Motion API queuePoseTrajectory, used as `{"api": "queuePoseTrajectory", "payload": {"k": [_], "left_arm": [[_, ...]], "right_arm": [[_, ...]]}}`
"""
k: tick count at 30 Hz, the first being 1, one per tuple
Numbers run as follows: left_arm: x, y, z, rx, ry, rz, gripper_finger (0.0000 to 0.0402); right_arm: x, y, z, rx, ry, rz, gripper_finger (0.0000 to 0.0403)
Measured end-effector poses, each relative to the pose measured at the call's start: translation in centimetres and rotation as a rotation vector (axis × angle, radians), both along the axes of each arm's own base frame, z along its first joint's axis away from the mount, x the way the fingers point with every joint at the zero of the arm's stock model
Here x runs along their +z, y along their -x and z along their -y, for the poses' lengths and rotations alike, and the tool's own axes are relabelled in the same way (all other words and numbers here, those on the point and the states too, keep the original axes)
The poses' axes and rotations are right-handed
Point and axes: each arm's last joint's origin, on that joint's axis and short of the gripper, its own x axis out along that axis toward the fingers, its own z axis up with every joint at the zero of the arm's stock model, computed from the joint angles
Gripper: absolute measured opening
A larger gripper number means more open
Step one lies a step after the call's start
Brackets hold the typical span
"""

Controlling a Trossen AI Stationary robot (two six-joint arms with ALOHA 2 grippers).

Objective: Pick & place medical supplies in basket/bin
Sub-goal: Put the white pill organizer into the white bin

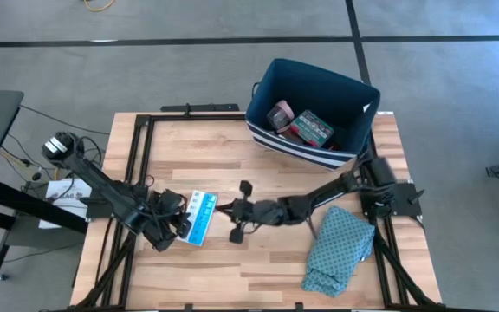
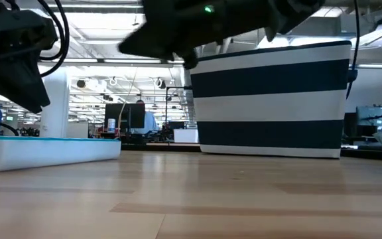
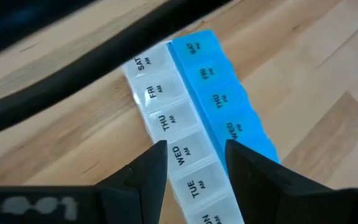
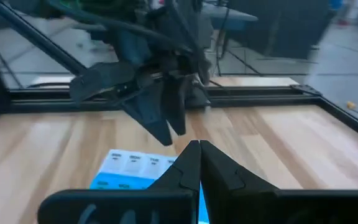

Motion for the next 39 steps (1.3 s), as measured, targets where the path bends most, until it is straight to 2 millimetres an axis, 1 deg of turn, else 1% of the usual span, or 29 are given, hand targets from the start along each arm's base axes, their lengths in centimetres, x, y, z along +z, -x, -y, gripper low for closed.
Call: {"api": "queuePoseTrajectory", "payload": {"k": [3, 5, 9, 12, 14, 17, 19, 21, 24, 26, 29, 39], "left_arm": [[-0.4, -0.1, 0.1, -0.005, -0.015, -0.028, 0.0151], [-0.7, -0.1, 0.1, -0.011, -0.019, -0.057, 0.0151], [-1.4, -0.3, 0.4, -0.021, -0.009, -0.114, 0.0151], [-1.6, -0.3, 0.4, -0.061, -0.034, -0.142, 0.0151], [-1.5, -0.3, 0.3, -0.068, -0.038, -0.145, 0.0151], [-1.3, -0.2, 0.3, -0.070, -0.026, -0.134, 0.0151], [-1.2, -0.2, 0.3, -0.074, -0.011, -0.133, 0.0151], [-1.0, -0.1, 0.3, -0.076, -0.006, -0.127, 0.0151], [-1.0, -0.1, 0.3, -0.077, -0.005, -0.127, 0.0151], [-1.0, -0.2, 0.3, -0.077, -0.003, -0.125, 0.0151], [-1.0, -0.2, 0.3, -0.077, -0.001, -0.119, 0.0151], [-1.0, -0.2, 0.3, -0.059, -0.003, -0.116, 0.0151]], "right_arm": [[-1.0, -1.7, -1.2, -0.092, 0.013, 0.003, 0.0000], [-2.0, -3.0, -1.5, -0.131, -0.003, 0.006, 0.0000], [-4.1, -5.5, -1.6, -0.115, -0.088, 0.009, 0.0000], [-6.2, -6.6, -1.5, -0.102, -0.138, -0.016, 0.0000], [-6.9, -7.2, -1.4, -0.096, -0.153, -0.017, 0.0000], [-7.9, -7.7, -1.5, -0.095, -0.164, -0.020, 0.0000], [-8.9, -7.7, -1.5, -0.105, -0.180, -0.038, 0.0000], [-9.3, -7.7, -1.5, -0.117, -0.210, -0.051, 0.0000], [-9.5, -7.6, -1.2, -0.163, -0.239, -0.081, 0.0000], [-9.9, -7.4, -1.0, -0.202, -0.226, -0.111, 0.0000], [-9.9, -7.3, -1.0, -0.213, -0.216, -0.139, 0.0000], [-10.2, -6.8, -2.3, -0.217, -0.229, -0.170, 0.0000]]}}
